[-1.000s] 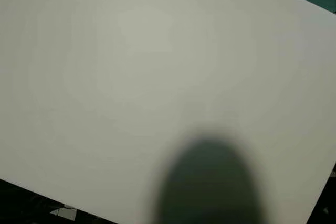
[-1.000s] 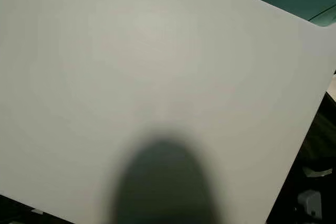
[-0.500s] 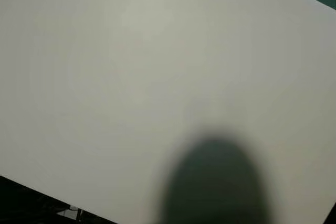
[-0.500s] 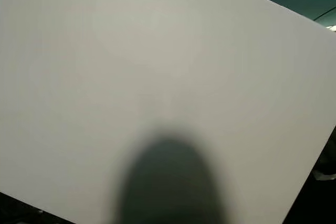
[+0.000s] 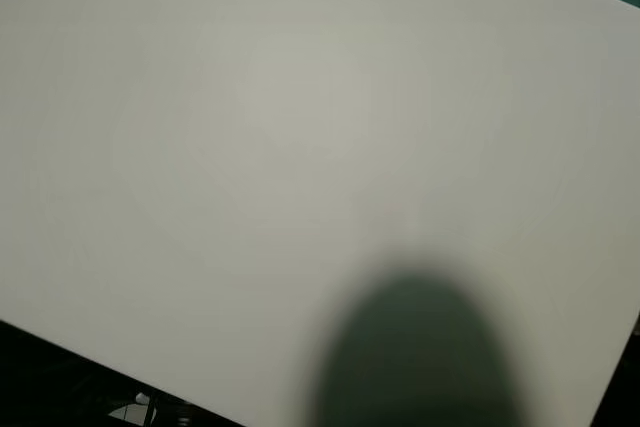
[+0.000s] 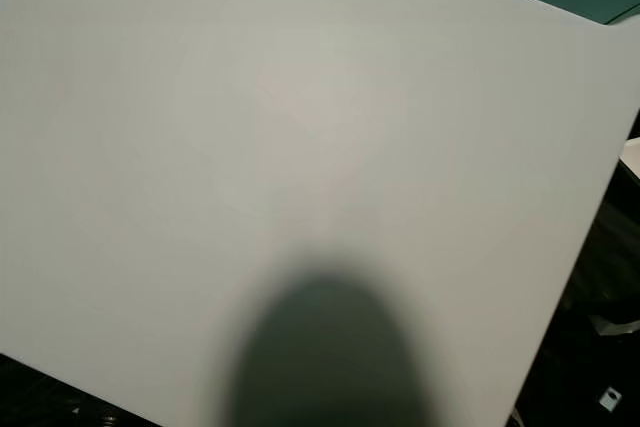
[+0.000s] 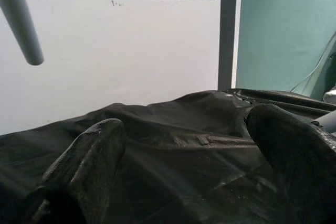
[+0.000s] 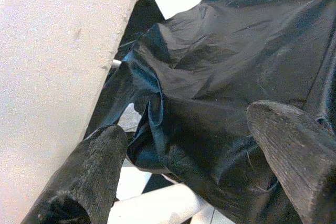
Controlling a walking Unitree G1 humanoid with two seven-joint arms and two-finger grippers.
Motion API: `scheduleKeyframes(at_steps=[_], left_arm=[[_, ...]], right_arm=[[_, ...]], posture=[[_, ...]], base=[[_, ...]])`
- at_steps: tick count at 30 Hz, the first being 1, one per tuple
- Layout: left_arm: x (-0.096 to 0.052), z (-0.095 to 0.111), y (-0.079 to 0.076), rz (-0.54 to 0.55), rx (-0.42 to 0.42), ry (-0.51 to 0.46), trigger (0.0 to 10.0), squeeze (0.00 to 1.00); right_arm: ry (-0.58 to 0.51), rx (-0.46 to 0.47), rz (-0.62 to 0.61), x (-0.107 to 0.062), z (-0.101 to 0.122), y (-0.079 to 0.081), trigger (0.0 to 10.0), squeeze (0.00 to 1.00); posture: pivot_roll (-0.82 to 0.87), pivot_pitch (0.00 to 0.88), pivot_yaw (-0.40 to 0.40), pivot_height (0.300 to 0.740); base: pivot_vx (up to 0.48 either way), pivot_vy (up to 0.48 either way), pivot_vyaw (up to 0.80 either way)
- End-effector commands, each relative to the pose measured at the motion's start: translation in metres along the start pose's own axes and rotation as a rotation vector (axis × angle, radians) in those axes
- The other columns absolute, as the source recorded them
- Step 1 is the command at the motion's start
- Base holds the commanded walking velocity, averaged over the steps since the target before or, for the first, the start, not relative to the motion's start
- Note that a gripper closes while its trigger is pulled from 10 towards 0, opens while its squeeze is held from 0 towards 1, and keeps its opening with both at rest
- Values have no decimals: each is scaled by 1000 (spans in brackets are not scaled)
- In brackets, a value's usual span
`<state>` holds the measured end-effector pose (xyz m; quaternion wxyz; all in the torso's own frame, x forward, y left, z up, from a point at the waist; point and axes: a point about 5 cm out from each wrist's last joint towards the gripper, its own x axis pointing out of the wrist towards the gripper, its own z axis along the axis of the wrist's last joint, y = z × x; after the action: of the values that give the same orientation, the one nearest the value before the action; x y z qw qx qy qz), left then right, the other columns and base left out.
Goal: Building children table
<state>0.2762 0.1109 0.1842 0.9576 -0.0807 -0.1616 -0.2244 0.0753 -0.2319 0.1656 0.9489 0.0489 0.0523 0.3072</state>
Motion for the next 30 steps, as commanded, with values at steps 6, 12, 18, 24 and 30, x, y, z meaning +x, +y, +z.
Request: scheduleKeyframes(at_steps=[6,12,18,24,30], left_arm=[[-3,3,3,-5,20,-9,10000,0],[-3,3,2,-19,23,-5,10000,0],[-1,3,2,-32,22,-4,10000,0],[2,3,1,-52,25,-10,10000,0],[3,2,1,-61,24,-7,10000,0]], right_arm=[[-26,40,11,3,-2,3,10000,0],[22,102,-39,-6,-15,5,10000,0],[42,135,-64,-10,-22,10,10000,0],[86,165,-138,-27,-29,15,10000,0],[140,180,-174,-42,-37,22,10000,0]], posture=[[-83,0,133,740],[-99,0,146,740],[-115,0,159,740],[-134,0,169,740],[-153,0,179,740]], base=[[0,0,0],[0,0,0],[0,0,0],[0,0,0],[0,0,0]])
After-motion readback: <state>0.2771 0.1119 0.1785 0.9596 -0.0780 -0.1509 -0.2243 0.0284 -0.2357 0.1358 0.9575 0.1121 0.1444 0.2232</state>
